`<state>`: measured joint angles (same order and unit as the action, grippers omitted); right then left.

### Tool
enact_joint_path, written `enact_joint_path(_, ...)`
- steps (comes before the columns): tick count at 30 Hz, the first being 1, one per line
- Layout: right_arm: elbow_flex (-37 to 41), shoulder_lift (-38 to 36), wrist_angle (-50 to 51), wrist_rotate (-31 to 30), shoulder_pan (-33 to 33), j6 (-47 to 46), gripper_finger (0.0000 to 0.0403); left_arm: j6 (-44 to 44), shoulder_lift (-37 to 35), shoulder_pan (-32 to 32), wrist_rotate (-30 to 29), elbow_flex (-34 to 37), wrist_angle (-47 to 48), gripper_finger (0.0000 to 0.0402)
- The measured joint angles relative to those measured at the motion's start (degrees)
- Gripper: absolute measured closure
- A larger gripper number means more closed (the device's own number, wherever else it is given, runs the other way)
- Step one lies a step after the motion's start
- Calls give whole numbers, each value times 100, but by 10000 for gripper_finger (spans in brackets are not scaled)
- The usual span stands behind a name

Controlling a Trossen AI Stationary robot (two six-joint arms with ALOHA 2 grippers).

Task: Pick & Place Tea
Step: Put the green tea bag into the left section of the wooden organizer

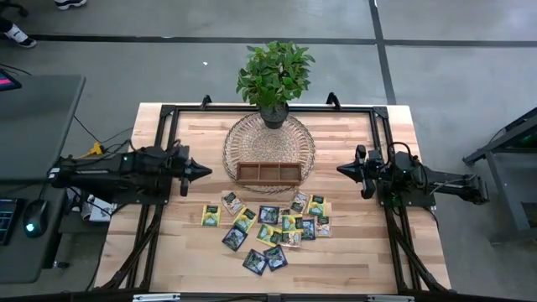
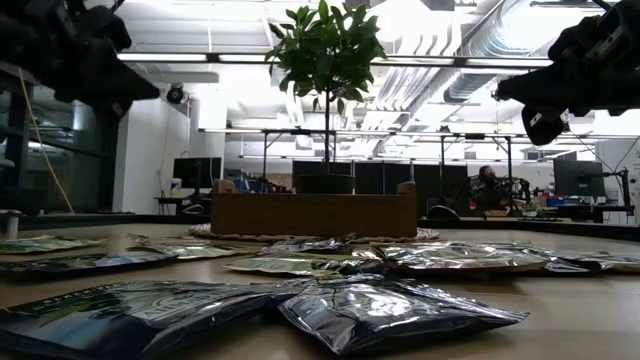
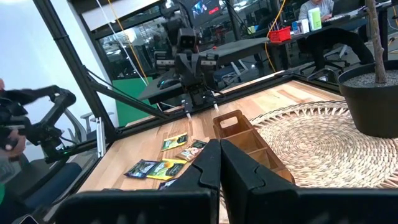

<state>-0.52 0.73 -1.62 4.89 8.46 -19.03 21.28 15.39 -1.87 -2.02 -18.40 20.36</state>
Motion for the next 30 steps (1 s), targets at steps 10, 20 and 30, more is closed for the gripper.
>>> enact_joint_path(10, 0, 0, -66, 6, 1, 0, 402, 79, 1617, 0, 620, -1371, 1352, 331)
enact_joint_path(20, 0, 1, -83, 8, 1, 0, 402, 658, 2049, 0, 2479, -1556, 2371, 219)
enact_joint_path(30, 0, 0, -90, 6, 0, 0, 402, -185, 2464, 330, 1809, -1556, 2966, 215)
